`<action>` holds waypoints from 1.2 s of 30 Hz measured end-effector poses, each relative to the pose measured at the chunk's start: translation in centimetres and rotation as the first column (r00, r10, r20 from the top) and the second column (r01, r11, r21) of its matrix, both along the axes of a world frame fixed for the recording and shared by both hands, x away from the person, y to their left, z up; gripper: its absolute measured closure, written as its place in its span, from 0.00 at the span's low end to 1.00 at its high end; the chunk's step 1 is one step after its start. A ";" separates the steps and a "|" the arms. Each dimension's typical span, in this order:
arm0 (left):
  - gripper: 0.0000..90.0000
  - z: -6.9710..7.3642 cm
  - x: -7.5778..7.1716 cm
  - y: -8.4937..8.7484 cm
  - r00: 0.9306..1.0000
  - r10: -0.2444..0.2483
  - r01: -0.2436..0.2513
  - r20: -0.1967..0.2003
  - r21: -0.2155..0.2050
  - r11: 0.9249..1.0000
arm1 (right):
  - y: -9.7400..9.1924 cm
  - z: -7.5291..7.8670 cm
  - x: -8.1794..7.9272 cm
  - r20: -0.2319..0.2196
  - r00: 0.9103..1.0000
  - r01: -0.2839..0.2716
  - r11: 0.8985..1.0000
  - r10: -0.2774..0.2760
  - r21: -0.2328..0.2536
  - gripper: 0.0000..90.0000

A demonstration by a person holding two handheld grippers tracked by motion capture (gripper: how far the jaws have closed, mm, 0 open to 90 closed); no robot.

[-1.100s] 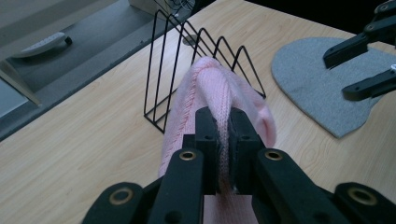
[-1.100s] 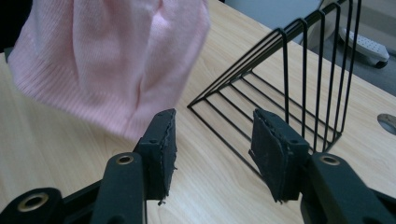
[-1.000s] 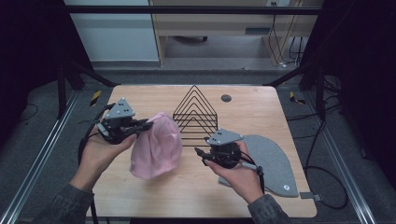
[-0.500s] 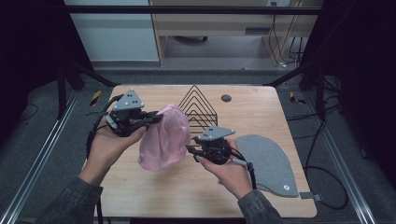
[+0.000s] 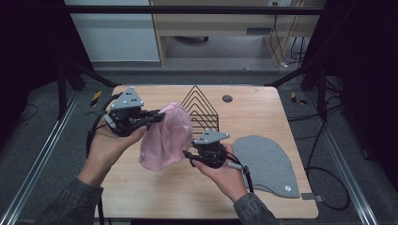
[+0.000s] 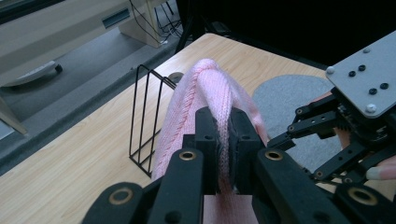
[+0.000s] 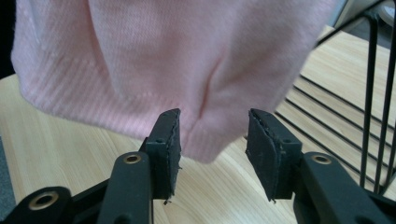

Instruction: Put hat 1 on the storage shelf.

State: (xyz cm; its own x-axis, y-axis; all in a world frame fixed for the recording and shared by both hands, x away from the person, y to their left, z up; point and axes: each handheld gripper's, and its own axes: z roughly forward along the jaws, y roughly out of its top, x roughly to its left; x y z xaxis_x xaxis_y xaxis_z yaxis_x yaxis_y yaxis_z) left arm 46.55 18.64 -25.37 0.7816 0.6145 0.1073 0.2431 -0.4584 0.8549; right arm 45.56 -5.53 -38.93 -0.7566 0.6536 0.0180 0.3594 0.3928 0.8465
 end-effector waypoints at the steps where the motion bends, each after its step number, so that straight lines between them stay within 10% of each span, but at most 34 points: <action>1: 0.93 0.1 -0.1 0.0 1.000 -0.003 0.003 0.000 0.001 1.000 | 0.2 0.3 0.0 0.006 1.000 -0.001 1.000 0.001 -0.002 0.61; 12: 0.93 0.4 -1.0 -0.6 0.999 -0.048 0.048 -0.003 -0.001 0.999 | 0.6 2.1 0.9 0.013 1.000 0.005 1.000 -0.006 0.028 0.63; 21: 0.93 0.4 -1.1 -0.2 0.999 -0.044 0.044 0.002 -0.004 0.999 | 0.3 3.1 1.5 -0.013 0.999 -0.043 0.998 0.044 0.038 0.94; 36: 0.92 0.9 2.4 1.9 0.998 0.045 -0.044 0.041 -0.007 0.999 | -3.6 10.7 2.7 0.046 0.993 -0.110 0.993 0.108 0.034 0.97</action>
State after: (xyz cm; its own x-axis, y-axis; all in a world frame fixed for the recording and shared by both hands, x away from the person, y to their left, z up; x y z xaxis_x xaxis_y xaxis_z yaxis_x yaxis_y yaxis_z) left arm 48.96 20.59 -24.49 0.7485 0.6493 0.1344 0.2280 -0.4424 0.8673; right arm 48.21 -9.14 -28.21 -0.8239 0.5668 0.0056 0.2783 0.3958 0.8752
